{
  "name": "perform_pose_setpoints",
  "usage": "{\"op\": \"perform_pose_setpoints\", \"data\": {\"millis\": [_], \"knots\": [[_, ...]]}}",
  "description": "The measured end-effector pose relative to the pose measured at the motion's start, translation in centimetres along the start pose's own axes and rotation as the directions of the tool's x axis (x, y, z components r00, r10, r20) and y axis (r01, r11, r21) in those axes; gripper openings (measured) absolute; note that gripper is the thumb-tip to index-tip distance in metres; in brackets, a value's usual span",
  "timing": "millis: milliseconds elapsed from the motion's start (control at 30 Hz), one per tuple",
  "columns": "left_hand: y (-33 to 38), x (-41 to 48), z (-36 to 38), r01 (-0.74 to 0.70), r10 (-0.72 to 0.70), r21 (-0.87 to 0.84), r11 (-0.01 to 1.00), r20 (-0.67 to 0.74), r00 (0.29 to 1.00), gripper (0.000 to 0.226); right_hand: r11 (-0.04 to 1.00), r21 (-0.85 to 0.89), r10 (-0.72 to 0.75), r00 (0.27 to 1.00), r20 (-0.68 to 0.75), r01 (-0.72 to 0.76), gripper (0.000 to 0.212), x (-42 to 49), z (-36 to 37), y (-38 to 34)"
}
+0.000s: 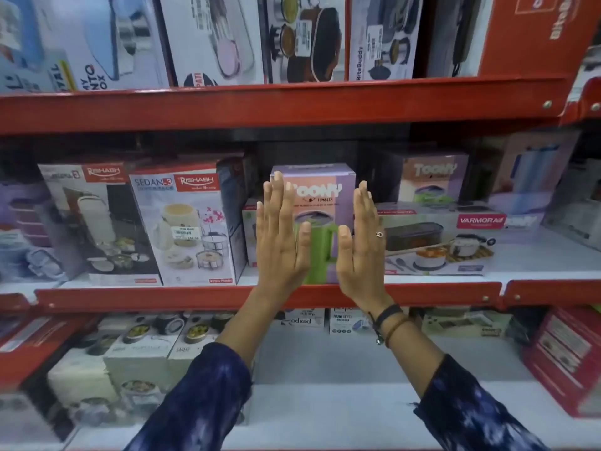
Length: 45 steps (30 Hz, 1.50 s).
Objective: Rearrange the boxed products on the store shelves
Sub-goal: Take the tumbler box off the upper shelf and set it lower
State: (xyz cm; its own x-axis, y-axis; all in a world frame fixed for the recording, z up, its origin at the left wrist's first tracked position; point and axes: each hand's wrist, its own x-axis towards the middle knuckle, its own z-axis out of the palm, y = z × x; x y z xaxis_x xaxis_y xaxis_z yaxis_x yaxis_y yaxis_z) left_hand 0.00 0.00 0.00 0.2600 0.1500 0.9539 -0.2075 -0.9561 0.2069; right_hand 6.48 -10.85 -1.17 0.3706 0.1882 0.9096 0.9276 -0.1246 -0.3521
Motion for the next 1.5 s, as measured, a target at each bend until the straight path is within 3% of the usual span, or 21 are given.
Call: {"op": "perform_pose_setpoints", "data": {"millis": [200,300,400,533,733,967,1233,1367,1500], "knots": [[-1.8,-1.3,0.0,0.163,-0.155,-0.165,0.973,0.06,0.986,0.06,0.976,0.055,0.211,0.977,0.032,-0.213,0.06,-0.2,1.9,0.5],[-2.6,-1.1,-0.3,0.315,-0.299,-0.096,0.944,0.15,0.942,0.066,0.938,0.076,0.334,0.941,0.058,-0.338,0.062,0.7,2.0,1.2],[-3.3,-0.4,-0.7,0.416,-0.408,-0.02,0.909,0.156,0.9,0.061,0.913,0.014,0.403,0.909,0.105,-0.407,0.055,1.5,1.6,1.8],[-3.5,0.3,-1.5,0.381,-0.367,-0.051,0.923,0.172,0.914,0.054,0.925,0.093,0.361,0.928,0.097,-0.369,0.044,2.2,0.1,1.7],[-0.5,0.6,-2.9,0.342,-0.333,-0.177,0.923,0.08,0.94,0.057,0.904,0.263,0.341,0.939,0.038,-0.338,0.05,2.0,-2.6,0.1],[5.1,-0.6,-4.5,0.316,-0.317,-0.231,0.92,0.034,0.948,0.057,0.929,0.246,0.3,0.952,-0.067,-0.276,0.055,0.5,-8.0,-0.7],[9.6,-6.3,-3.3,0.41,-0.372,-0.305,0.86,0.177,0.911,0.051,0.957,0.109,0.277,0.958,-0.076,-0.268,0.051,-5.3,-13.3,1.7],[10.0,-10.2,-1.5,0.437,-0.366,-0.287,0.852,0.269,0.891,0.053,0.938,0.077,0.338,0.941,0.017,-0.338,0.063,-9.2,-14.8,3.8],[9.7,-14.3,0.0,0.523,-0.401,-0.226,0.822,0.422,0.813,0.062,0.919,-0.001,0.39,0.91,0.139,-0.394,0.068,-13.4,-15.6,6.0]]}}
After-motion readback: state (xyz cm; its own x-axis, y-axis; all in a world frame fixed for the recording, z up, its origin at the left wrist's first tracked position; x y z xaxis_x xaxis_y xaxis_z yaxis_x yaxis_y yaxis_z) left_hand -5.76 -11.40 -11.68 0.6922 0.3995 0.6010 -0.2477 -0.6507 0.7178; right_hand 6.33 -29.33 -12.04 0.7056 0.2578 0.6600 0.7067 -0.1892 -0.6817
